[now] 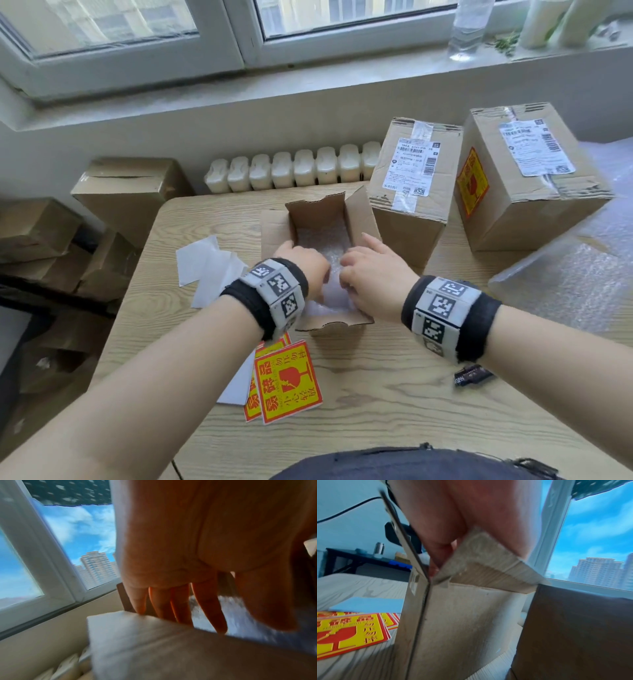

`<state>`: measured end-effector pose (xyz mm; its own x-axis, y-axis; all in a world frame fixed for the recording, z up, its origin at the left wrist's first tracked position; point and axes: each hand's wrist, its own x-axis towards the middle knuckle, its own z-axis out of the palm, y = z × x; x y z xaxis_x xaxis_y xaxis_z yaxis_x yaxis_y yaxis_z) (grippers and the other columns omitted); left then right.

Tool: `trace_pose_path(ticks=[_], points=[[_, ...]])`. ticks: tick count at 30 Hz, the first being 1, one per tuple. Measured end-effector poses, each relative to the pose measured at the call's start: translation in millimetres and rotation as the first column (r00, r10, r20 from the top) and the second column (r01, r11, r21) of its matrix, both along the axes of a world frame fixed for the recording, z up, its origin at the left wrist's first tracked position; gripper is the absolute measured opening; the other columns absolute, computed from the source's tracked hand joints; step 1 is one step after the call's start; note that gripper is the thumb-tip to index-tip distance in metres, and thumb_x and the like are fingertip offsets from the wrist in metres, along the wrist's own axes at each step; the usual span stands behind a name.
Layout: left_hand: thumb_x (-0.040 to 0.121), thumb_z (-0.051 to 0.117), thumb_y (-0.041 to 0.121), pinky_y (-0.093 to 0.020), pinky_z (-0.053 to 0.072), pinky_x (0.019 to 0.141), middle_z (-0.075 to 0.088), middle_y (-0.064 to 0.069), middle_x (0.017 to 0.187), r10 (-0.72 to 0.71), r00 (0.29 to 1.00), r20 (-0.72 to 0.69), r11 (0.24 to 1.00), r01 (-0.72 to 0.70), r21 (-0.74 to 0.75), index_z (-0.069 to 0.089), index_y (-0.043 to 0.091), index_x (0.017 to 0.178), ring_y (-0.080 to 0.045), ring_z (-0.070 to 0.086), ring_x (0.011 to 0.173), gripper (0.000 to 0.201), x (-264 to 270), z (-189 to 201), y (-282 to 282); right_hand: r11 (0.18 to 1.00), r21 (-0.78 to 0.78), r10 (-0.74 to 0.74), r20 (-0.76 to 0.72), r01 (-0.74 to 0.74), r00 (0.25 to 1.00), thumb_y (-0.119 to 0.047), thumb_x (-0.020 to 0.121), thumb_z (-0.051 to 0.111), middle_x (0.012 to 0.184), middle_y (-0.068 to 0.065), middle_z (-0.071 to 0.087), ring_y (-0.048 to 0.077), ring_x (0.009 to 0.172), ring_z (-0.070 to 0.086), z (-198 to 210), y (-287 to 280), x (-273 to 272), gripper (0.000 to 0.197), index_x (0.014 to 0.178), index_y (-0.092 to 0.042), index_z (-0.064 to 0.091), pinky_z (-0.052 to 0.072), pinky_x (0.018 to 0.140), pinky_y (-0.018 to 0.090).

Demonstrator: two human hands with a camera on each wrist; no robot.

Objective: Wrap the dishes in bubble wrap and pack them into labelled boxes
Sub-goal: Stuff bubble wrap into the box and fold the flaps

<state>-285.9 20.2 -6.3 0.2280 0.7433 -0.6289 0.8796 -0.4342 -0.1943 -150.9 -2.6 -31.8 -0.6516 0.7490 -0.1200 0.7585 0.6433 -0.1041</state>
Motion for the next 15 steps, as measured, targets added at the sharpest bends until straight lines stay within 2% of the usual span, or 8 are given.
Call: trace_pose_path(ticks=[1,3,4,5,7,10,12,15], points=[[0.089,0.058,0.047,-0.037,0.037,0.1,0.057,0.001,0.125,0.052,0.996,0.075,0.998,-0.054,0.026,0.058,0.029,0.123,-0.021,0.053,0.117,0.039,1,6,0,0.999,0.038,-0.019,-0.135,0.025,0.991,-0.014,0.083,0.049,0.105,0.004,0.061,0.028,0.11,0.055,2,-3,8,0.024,0.093,-0.017,0.071,0.024,0.112,0.043],[0.092,0.054,0.041,-0.034,0.046,0.091,0.06,0.002,0.121,0.104,0.972,0.213,0.989,-0.124,0.084,0.061,0.027,0.118,-0.02,0.055,0.114,0.03,8,18,-2,0.99,0.06,-0.091,-0.428,0.129,0.899,-0.016,0.075,0.046,0.095,0.012,0.065,0.035,0.089,0.062,3,-12,29,0.025,0.078,-0.01,0.07,0.05,0.086,0.042],[0.092,0.053,0.039,-0.034,0.048,0.089,0.061,0.002,0.116,0.102,0.956,0.274,0.983,-0.139,0.12,0.063,0.027,0.112,-0.021,0.056,0.111,0.025,14,24,-4,0.979,0.039,-0.148,-0.528,0.198,0.836,-0.017,0.074,0.043,0.093,0.013,0.064,0.035,0.085,0.062,5,-16,41,0.027,0.077,-0.007,0.068,0.052,0.077,0.039],[0.093,0.051,0.038,-0.036,0.049,0.087,0.062,0.003,0.111,0.091,0.94,0.327,0.975,-0.151,0.162,0.064,0.027,0.107,-0.02,0.057,0.108,0.022,23,29,-7,0.962,-0.007,-0.225,-0.583,0.272,0.781,-0.017,0.076,0.042,0.094,0.013,0.063,0.034,0.086,0.06,5,-21,52,0.027,0.079,-0.006,0.067,0.052,0.076,0.038],[0.094,0.048,0.036,-0.038,0.051,0.084,0.061,0.004,0.105,0.057,0.918,0.394,0.956,-0.164,0.243,0.063,0.027,0.102,-0.019,0.057,0.102,0.019,46,39,-13,0.906,-0.066,-0.368,-0.612,0.419,0.7,-0.013,0.079,0.046,0.098,0.011,0.06,0.032,0.093,0.057,2,-29,77,0.021,0.085,-0.007,0.065,0.049,0.082,0.04],[0.094,0.045,0.035,-0.04,0.052,0.082,0.061,0.007,0.103,-0.008,0.888,0.46,0.942,-0.148,0.302,0.062,0.028,0.102,-0.019,0.058,0.099,0.021,85,43,-21,0.815,-0.135,-0.561,-0.426,0.563,0.71,-0.012,0.087,0.052,0.114,0.008,0.052,0.028,0.11,0.049,-12,-41,121,0.017,0.1,-0.01,0.062,0.041,0.094,0.039],[0.094,0.044,0.035,-0.038,0.052,0.082,0.062,0.006,0.105,-0.023,0.873,0.487,0.954,-0.126,0.271,0.062,0.028,0.102,-0.019,0.057,0.1,0.021,112,40,-24,0.745,-0.209,-0.667,-0.218,0.633,0.713,-0.019,0.09,0.05,0.128,0.007,0.045,0.026,0.12,0.042,-22,-52,150,0.024,0.112,-0.014,0.059,0.038,0.1,0.036],[0.094,0.045,0.033,-0.036,0.05,0.084,0.062,0.004,0.111,-0.017,0.88,0.475,0.979,-0.082,0.186,0.062,0.026,0.107,-0.019,0.056,0.106,0.023,151,28,-27,0.62,-0.275,-0.751,0.066,0.735,0.657,-0.026,0.092,0.049,0.14,0.013,0.033,0.031,0.13,0.032,-37,-67,190,0.034,0.124,-0.016,0.056,0.033,0.105,0.039]])
